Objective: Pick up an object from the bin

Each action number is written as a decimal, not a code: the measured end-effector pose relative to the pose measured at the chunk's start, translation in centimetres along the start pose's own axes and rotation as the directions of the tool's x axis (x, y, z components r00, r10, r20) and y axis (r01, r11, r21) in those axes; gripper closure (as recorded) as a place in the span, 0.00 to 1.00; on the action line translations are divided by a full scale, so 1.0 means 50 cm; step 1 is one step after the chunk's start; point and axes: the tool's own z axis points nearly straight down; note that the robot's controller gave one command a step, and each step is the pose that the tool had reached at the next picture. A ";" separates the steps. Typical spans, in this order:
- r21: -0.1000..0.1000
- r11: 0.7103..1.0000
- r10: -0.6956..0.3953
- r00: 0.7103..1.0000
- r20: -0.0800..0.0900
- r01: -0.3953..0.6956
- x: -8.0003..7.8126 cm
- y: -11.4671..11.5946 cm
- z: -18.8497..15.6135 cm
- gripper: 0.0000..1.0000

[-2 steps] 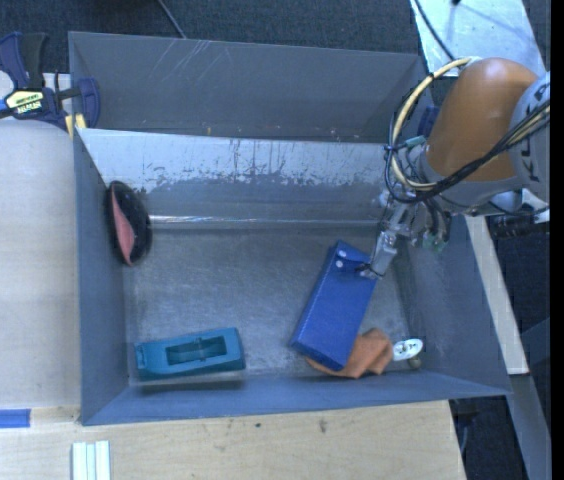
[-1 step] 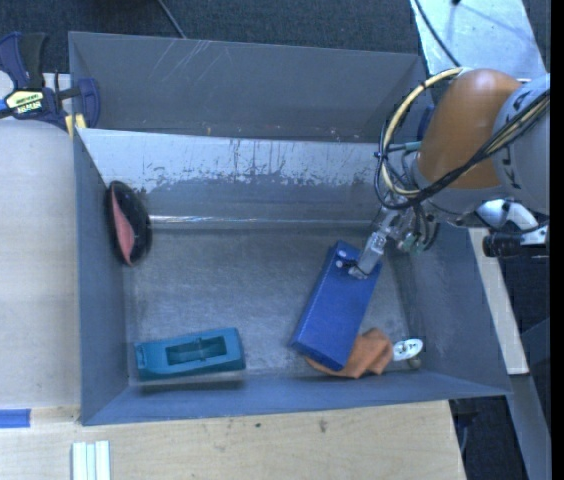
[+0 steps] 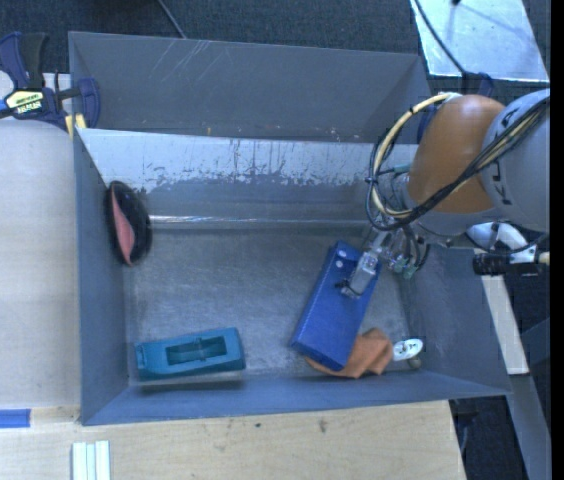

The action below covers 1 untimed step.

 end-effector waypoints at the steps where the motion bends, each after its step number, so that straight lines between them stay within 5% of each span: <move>1: -0.003 1.000 -0.010 1.000 0.011 0.010 -0.014 0.074 0.050 1.00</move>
Offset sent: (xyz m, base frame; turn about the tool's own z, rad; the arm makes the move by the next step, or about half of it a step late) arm 0.0000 0.0000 0.0000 0.0000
